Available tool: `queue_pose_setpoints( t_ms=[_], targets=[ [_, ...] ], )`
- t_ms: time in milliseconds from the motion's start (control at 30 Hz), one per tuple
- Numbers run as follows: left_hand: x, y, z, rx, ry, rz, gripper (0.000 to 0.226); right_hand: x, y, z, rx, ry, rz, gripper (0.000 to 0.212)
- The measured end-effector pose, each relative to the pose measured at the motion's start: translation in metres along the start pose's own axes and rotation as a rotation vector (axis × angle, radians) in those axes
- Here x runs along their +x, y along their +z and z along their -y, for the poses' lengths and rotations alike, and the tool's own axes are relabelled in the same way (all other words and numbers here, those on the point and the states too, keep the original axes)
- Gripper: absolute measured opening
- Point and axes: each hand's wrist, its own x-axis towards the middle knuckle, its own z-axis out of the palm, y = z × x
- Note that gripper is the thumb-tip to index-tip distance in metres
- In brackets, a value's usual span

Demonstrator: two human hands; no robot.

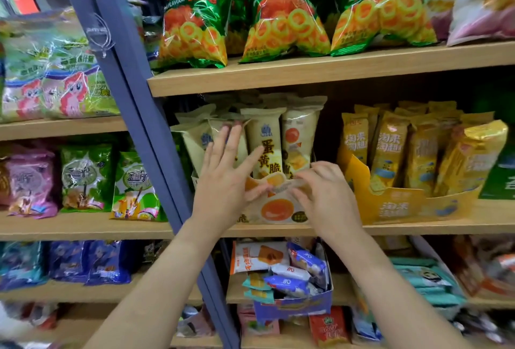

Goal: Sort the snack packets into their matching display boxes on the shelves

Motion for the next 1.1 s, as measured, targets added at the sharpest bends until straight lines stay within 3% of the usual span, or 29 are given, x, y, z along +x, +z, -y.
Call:
queue_pose_setpoints(
  t_ms=[100, 167, 233, 333, 467, 567, 633, 700, 767, 867, 967, 1100],
  targets=[
    [-0.023, 0.000, -0.005, -0.052, 0.043, -0.204, 0.036, 0.009, 0.003, -0.005, -0.021, 0.033, -0.039, 0.028],
    [-0.035, 0.003, -0.003, -0.111, -0.011, -0.243, 0.024, 0.014, 0.006, -0.010, -0.030, 0.074, -0.046, 0.029],
    [-0.039, 0.008, 0.001, -0.164, -0.038, -0.127, 0.022, 0.018, 0.010, -0.013, -0.039, 0.110, -0.063, 0.030],
    [-0.042, 0.018, 0.001, -0.227, -0.105, 0.027, 0.038, 0.022, 0.017, -0.011, -0.061, 0.138, -0.093, 0.032],
    [-0.046, 0.020, -0.005, -0.336, -0.152, 0.087, 0.051, 0.010, 0.020, -0.005, -0.027, 0.113, -0.150, 0.037],
    [-0.066, 0.023, -0.013, -0.457, -0.143, 0.106, 0.043, -0.027, 0.015, -0.006, 0.112, 0.021, -0.189, 0.031],
    [-0.093, 0.034, -0.024, -0.564, -0.169, 0.202, 0.032, -0.063, 0.016, -0.013, 0.248, 0.111, -0.116, 0.022],
    [-0.124, 0.054, -0.035, -0.595, -0.191, 0.359, 0.027, -0.096, 0.026, -0.028, 0.338, 0.335, 0.020, 0.019],
    [-0.146, 0.077, -0.043, -0.580, -0.215, 0.548, 0.033, -0.120, 0.042, -0.044, 0.350, 0.513, 0.186, 0.029],
    [-0.159, 0.101, -0.053, -0.523, -0.211, 0.749, 0.059, -0.134, 0.063, -0.056, 0.337, 0.546, 0.372, 0.058],
    [-0.158, 0.119, -0.061, -0.389, -0.165, 0.855, 0.081, -0.138, 0.082, -0.059, 0.381, 0.530, 0.413, 0.069],
    [-0.144, 0.128, -0.074, -0.316, -0.149, 0.859, 0.076, -0.131, 0.097, -0.060, 0.427, 0.647, 0.377, 0.054]
  ],
)
